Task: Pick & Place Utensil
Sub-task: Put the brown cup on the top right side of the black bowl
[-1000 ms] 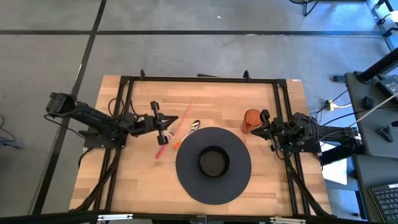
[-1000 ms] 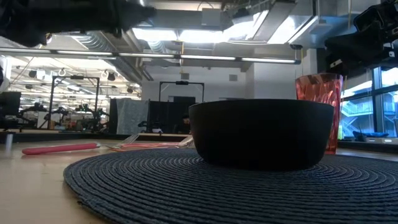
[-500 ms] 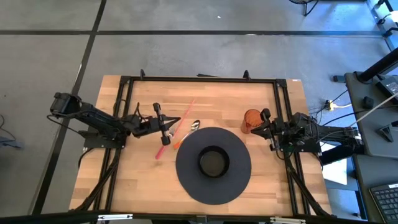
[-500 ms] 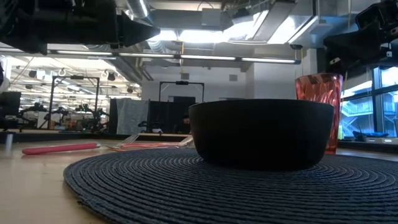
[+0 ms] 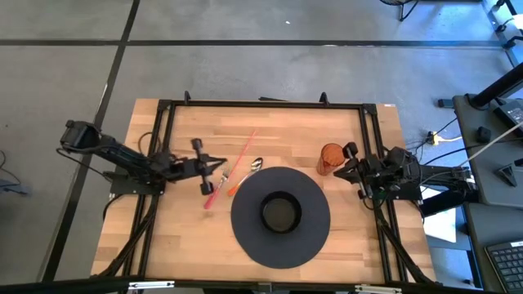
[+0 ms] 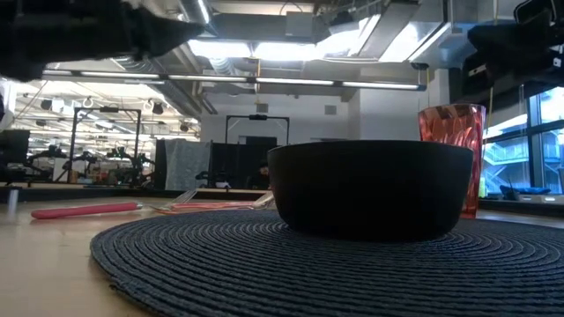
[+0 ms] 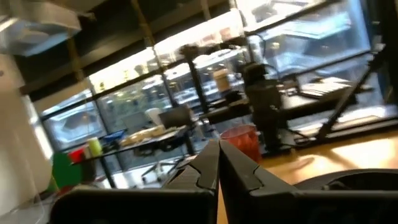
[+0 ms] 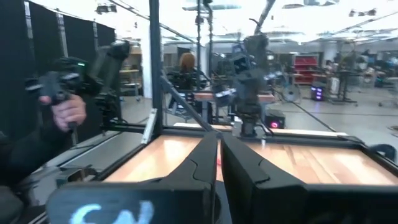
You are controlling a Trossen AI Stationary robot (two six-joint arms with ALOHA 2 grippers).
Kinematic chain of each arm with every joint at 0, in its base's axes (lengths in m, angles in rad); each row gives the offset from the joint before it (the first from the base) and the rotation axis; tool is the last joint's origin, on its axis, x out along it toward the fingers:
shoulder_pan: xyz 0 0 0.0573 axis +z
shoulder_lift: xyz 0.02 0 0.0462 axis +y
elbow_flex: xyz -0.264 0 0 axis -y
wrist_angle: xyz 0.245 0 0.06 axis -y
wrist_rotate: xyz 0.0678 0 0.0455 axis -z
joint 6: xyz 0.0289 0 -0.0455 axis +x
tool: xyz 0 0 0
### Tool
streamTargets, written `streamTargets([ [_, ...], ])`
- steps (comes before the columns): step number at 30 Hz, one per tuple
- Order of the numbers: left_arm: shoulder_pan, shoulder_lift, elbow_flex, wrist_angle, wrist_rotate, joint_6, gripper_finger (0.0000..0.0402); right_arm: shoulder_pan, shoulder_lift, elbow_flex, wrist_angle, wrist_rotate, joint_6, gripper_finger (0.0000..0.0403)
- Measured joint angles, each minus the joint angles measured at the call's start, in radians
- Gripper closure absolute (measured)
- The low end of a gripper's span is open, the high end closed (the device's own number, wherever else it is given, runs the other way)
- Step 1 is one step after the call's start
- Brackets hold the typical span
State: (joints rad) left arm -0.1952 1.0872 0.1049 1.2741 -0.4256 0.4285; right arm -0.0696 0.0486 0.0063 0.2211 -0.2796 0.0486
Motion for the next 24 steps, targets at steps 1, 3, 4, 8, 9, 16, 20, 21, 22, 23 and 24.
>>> streamTargets([
  [1,-0.005,-0.029,-0.034,0.019,-0.004,-0.011,0.0399,0.000,0.000,0.000,-0.001,-0.004,0.000,0.0379],
  [3,-0.006,-0.080,-0.086,0.048,-0.008,-0.045,0.0400,0.000,0.000,0.000,0.002,-0.002,-0.004,0.0379],
  [4,-0.004,-0.100,-0.098,0.049,-0.035,-0.066,0.0401,0.000,0.000,0.000,0.003,-0.002,-0.004,0.0379],
  [8,0.008,-0.155,-0.090,-0.050,-0.152,-0.055,0.0400,0.000,0.000,0.000,0.004,-0.002,-0.003,0.0379],
  [9,0.010,-0.166,-0.089,-0.066,-0.155,-0.041,0.0400,0.000,0.000,0.000,0.002,-0.002,-0.002,0.0379],
  [16,-0.056,-0.387,-0.097,-0.225,-0.183,0.046,0.0400,0.001,0.000,0.000,-0.004,-0.002,-0.004,0.0379],
  [20,-0.117,-0.571,-0.097,-0.349,-0.186,0.068,0.0400,0.001,0.000,0.000,-0.002,-0.002,-0.004,0.0379],
  [21,-0.131,-0.619,-0.097,-0.390,-0.197,0.073,0.0400,0.001,0.000,0.000,-0.002,-0.002,-0.004,0.0379],
  [22,-0.146,-0.667,-0.097,-0.431,-0.220,0.079,0.0400,0.001,0.000,0.000,-0.002,-0.002,-0.003,0.0379],
  [23,-0.158,-0.717,-0.097,-0.469,-0.250,0.082,0.0400,0.001,0.000,0.000,-0.002,-0.002,0.001,0.0379],
  [24,-0.167,-0.766,-0.096,-0.508,-0.283,0.083,0.0400,0.001,0.000,0.001,-0.003,-0.002,0.003,0.0379],
])
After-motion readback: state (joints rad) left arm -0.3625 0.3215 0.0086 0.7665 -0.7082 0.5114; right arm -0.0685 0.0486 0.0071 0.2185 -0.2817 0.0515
